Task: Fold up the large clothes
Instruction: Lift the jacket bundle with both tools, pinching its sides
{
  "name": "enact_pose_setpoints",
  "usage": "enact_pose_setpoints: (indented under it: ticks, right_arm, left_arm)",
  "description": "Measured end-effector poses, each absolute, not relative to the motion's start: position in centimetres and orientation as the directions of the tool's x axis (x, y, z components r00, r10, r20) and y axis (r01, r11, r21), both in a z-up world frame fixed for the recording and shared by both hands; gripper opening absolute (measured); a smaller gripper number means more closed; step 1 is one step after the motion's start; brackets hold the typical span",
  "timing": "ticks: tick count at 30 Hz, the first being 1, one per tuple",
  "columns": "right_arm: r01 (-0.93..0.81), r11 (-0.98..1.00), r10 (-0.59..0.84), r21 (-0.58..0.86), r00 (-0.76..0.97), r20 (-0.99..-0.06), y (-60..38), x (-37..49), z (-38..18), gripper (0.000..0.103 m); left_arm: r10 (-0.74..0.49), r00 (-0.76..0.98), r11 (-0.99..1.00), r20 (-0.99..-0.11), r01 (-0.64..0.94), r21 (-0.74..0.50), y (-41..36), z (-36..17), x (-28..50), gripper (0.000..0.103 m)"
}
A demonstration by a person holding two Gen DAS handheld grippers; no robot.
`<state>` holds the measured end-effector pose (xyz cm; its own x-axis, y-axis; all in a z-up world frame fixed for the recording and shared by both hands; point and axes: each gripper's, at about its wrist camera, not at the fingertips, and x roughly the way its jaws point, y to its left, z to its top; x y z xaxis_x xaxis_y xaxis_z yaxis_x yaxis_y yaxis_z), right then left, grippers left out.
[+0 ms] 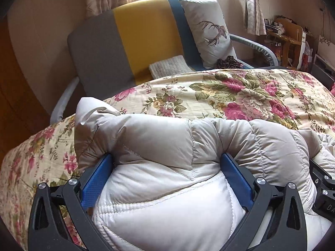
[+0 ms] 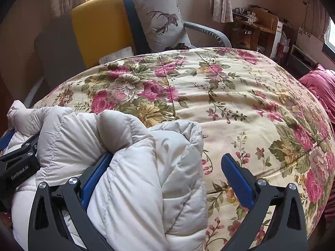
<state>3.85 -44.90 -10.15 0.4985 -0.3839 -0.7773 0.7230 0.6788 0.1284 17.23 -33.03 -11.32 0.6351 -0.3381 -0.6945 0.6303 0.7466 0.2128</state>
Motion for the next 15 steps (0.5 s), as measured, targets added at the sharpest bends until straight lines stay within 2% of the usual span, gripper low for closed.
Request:
enact_pose_setpoints:
  ticks: [4, 9, 12, 15]
  right_arm:
    - [0.712, 0.687, -0.386, 0.146, 0.527, -0.757, -44.7, 3.1, -10.2, 0.101]
    - [0.69, 0.7, -0.352, 0.186, 0.56, -0.75, -45.1, 2.6, -10.0, 0.101]
    - [0.651, 0.742, -0.339, 0.16, 0.57, -0.748, -45.0, 1.7, -8.5, 0.101]
    - [0.682, 0.724, -0.441, 0.1, 0.57, -0.693, -43.3, -1.0, -5.0, 0.101]
  left_arm:
    - [-0.335, 0.645, 0.758, -0.687, 0.618, 0.21, -31.0, -9.7, 14.8, 0.1]
    - [-0.467, 0.543, 0.699, -0.698, 0.71, 0.085, -27.1, -7.9, 8.4, 0.1]
    - [-0.461, 0.616, 0.685, -0.639, 0.705, 0.186, -26.3, -9.0, 4.9, 0.1]
    - [-0.473, 0.64, 0.68, -0.606, 0.702, 0.21, -26.2, -9.6, 3.7, 0.1]
